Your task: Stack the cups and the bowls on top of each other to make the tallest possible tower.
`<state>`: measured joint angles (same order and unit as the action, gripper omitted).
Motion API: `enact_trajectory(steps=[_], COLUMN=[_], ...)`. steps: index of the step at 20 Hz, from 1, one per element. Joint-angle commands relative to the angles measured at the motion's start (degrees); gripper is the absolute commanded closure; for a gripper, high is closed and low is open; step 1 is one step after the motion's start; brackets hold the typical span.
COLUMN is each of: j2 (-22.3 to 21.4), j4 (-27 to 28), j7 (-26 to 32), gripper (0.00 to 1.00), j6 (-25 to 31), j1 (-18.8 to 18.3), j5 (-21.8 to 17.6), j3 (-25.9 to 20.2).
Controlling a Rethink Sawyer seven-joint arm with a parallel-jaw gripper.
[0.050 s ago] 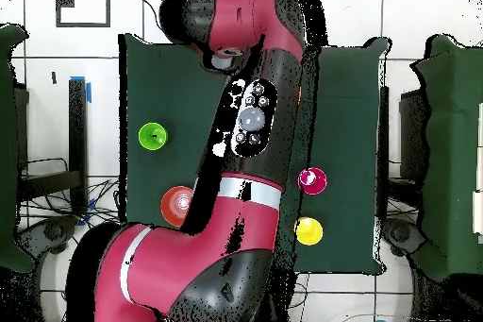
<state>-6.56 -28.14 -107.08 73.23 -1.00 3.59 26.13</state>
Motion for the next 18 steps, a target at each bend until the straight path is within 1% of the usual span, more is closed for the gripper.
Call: enact_trajectory(steps=[1,8,11,14,18], j2=[1.07,1.33,1.07,0.25,-1.05], j4=[-1.67,-1.13,-0.39,0.48,-0.28], j7=[-11.32,-10.80,-10.53,-9.57,-8.75], gripper=[0.00,0.00,0.00,0.00,0.00], j6=[6.66,7.09,8.99,12.15,13.50], j1=[0.90,0.89,0.89,0.83,0.82], j5=[1.00,1.40,1.51,1.61,1.63], j3=[-1.78,-1.14,-0.37,0.59,0.67])
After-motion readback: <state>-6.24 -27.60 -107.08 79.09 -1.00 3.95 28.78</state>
